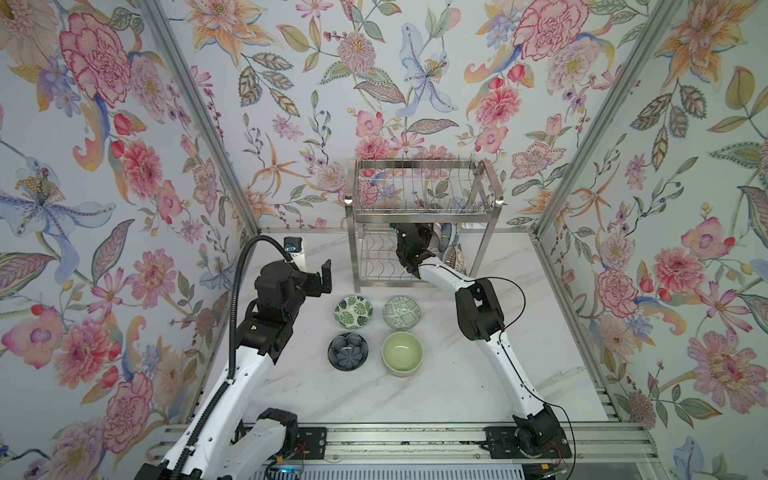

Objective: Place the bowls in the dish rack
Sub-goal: 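Lower the purple-striped bowl upright beside the blue bowl with the right gripper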

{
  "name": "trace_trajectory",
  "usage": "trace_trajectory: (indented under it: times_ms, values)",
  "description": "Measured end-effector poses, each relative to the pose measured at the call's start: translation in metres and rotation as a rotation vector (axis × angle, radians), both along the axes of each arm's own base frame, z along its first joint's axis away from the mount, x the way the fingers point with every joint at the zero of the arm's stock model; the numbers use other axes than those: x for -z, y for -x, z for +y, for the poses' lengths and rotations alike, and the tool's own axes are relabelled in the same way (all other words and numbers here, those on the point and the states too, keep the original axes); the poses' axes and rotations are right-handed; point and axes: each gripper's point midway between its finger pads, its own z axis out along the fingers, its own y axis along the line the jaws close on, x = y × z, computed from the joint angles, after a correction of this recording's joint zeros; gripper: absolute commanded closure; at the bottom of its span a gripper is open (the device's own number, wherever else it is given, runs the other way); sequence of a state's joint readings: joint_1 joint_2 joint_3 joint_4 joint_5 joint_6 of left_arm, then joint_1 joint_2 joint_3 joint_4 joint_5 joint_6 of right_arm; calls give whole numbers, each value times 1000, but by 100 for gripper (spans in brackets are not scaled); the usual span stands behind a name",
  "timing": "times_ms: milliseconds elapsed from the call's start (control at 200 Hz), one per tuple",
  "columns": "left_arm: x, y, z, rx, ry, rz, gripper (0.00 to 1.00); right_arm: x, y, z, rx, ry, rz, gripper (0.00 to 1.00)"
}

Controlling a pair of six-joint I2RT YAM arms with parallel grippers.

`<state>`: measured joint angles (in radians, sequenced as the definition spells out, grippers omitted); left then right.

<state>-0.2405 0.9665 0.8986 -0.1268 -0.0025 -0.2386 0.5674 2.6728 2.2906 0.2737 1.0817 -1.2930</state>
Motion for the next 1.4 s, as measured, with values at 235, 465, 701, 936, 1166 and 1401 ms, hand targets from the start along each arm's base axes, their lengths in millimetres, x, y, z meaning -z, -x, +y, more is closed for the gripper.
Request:
trace_trajectory:
  times_ms: [235,465,701,936,1166,1401]
  values:
    - [4,-2,-1,3,-2,11,1,1,-3,-3,8,-10,-5,100]
    - [4,-2,0,3,-1,12,1,4,-6,-5,9,-16,-7,100]
    - [6,-3,-2,13,1,19,1,5,-8,-4,-1,-34,-11,98]
    - [8,-4,-3,15,0,25,1,7,-9,-2,-9,-46,-16,92]
    - [8,-4,-3,15,1,25,1,8,-10,0,-15,-62,-23,90]
    - [13,-5,-2,13,0,35,1,11,-8,10,-38,-69,-16,87]
